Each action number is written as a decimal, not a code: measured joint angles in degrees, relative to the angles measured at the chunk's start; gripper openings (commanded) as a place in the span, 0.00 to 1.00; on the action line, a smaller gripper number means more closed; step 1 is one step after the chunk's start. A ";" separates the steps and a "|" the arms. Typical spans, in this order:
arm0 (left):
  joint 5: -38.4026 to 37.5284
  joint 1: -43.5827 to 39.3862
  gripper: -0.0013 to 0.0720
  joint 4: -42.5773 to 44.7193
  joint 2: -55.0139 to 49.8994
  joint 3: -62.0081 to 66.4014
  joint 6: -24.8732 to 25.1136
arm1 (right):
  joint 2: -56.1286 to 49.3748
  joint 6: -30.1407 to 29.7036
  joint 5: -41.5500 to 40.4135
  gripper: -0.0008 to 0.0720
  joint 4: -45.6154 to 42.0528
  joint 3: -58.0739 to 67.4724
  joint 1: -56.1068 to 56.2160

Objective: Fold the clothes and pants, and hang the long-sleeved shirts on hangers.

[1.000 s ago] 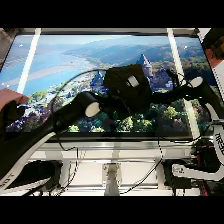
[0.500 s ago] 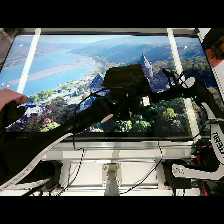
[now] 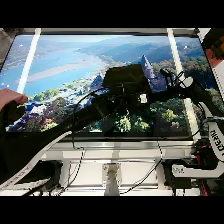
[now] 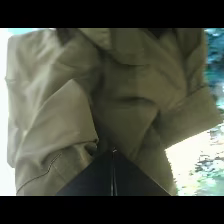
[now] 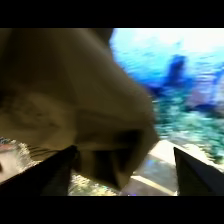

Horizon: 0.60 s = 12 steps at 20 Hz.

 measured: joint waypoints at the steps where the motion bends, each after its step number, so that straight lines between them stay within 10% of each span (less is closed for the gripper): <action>1: 0.00 0.07 0.03 0.57 0.37 0.00 -0.04 | -0.68 0.07 0.15 0.35 0.39 0.00 0.83; 2: -0.02 0.22 0.03 1.01 0.72 0.00 -0.17 | -1.40 0.50 0.15 0.03 0.57 0.00 1.75; 12: 4.66 9.11 0.03 5.22 3.61 0.72 -20.13 | 0.96 19.45 4.39 0.02 -2.05 11.37 2.54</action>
